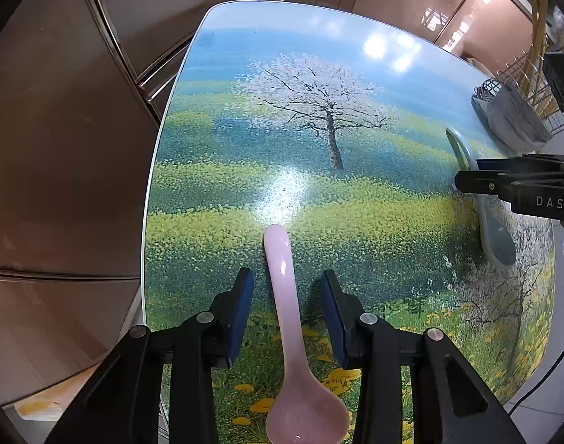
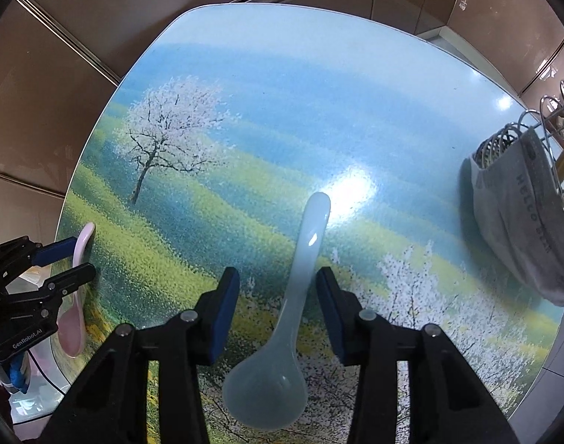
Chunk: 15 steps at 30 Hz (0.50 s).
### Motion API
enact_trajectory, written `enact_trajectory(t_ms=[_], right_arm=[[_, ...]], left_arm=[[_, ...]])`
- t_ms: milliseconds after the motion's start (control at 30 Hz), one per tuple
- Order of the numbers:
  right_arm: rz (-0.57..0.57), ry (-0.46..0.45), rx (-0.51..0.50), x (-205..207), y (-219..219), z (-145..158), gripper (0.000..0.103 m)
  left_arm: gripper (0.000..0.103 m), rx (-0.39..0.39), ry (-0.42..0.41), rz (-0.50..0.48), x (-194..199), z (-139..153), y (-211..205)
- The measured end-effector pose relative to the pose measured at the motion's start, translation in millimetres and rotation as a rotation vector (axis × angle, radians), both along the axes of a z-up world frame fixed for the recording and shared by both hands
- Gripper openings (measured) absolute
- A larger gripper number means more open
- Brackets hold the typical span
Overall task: Organize utensils
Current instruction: 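Lower the left tool onto the pink spoon handle while the right tool lowers onto the pale blue spoon, then lift the pink spoon with the left tool while the right tool lifts the pale blue spoon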
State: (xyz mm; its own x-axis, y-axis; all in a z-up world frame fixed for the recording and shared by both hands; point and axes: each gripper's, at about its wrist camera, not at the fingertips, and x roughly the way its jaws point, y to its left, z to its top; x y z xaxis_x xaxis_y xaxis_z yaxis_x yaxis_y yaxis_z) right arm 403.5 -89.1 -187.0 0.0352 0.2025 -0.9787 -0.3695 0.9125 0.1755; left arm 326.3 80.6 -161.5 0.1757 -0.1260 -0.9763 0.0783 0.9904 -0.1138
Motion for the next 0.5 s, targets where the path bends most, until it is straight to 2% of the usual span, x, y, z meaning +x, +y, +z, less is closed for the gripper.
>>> enact_trajectory(t_ms=[167,300,500], right_arm=[[-0.005,-0.001,-0.006,1,-1,1,0.02],[-0.007,-0.002,-0.003,3,-1,1,0.012],[-0.012,-0.026,0.028,-3,-5,3,0.01]], left_arm=[[0.034,0.004,-0.001,-0.009,-4,-1,-4],[0.014,-0.011,-0.005,-0.013,-9,-1,-7],[0.012,-0.055,-0.025,0.024,-11,-1,2]])
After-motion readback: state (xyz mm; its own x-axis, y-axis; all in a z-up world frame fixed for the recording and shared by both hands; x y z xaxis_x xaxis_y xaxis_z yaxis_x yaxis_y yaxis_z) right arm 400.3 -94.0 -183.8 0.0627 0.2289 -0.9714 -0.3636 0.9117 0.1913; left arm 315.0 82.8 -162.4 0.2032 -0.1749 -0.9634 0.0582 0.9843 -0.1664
